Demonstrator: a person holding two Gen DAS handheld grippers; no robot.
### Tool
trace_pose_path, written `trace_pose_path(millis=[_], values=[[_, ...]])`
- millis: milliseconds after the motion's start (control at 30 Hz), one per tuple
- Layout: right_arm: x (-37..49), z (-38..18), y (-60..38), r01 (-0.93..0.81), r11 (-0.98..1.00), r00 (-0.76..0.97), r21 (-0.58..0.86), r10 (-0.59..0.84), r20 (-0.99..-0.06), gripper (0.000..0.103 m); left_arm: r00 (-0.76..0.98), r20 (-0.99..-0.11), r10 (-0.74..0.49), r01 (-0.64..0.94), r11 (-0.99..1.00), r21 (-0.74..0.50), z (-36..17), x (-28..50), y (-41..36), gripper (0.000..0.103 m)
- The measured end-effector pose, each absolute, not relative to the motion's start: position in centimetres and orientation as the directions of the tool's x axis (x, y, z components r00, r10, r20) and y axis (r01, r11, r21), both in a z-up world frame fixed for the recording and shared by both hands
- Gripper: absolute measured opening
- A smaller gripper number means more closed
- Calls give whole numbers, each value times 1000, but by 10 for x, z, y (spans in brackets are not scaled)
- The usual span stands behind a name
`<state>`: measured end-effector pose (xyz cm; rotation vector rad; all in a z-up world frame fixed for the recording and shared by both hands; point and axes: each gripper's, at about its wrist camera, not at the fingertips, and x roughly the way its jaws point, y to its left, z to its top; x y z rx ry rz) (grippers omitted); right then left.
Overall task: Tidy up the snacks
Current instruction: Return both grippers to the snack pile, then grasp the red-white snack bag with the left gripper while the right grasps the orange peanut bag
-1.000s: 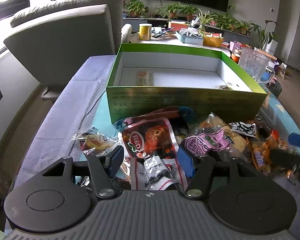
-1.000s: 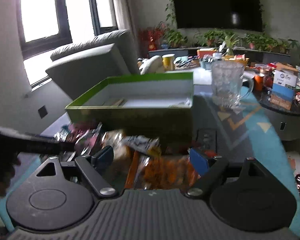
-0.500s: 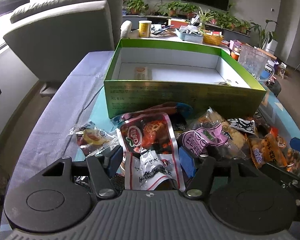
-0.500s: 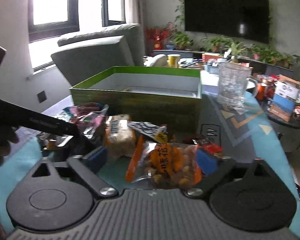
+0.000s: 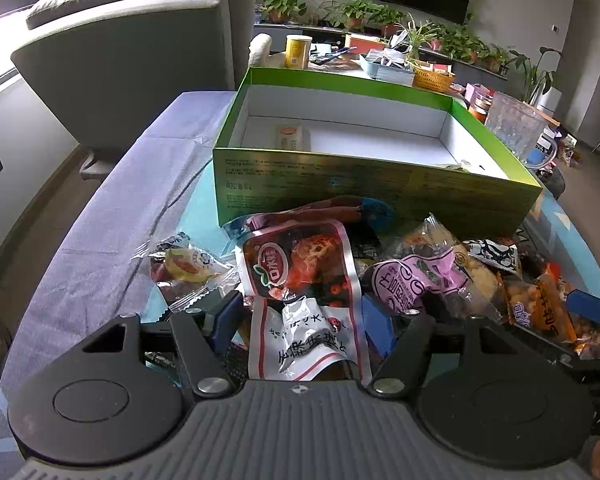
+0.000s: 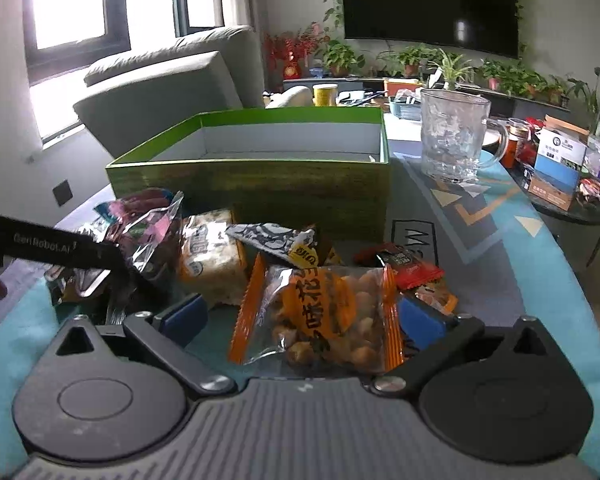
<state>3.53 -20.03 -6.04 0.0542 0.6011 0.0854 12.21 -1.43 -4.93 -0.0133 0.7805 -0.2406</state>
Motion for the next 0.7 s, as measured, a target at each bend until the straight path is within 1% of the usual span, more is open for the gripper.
trace_pose_path(millis=[100,167,300,433,533,700], values=[[36,-62,-201,-55,995,829,82,91,-552,58,690,-690,-218,216,972,-91,-51,122,-15,63],[40,-63,-198,-55,996,826,64,81,-558,58,697,-682,-224,229,970,-85,-51,120,-15,61],[48,-64,-188,-67,998,795,16,63,-604,58,713,-659,-238,262,963,-63,-51,115,-15,56],[44,-59,-189,-85,996,796,27,84,-600,58,724,-637,-264,275,958,-84,-44,110,-12,54],[41,-55,-196,-82,993,795,81,114,-595,57,747,-609,-268,281,957,-76,-35,102,-12,54],[33,-53,-197,-80,993,803,91,119,-583,57,773,-570,-279,290,954,-73,-21,91,-9,55]])
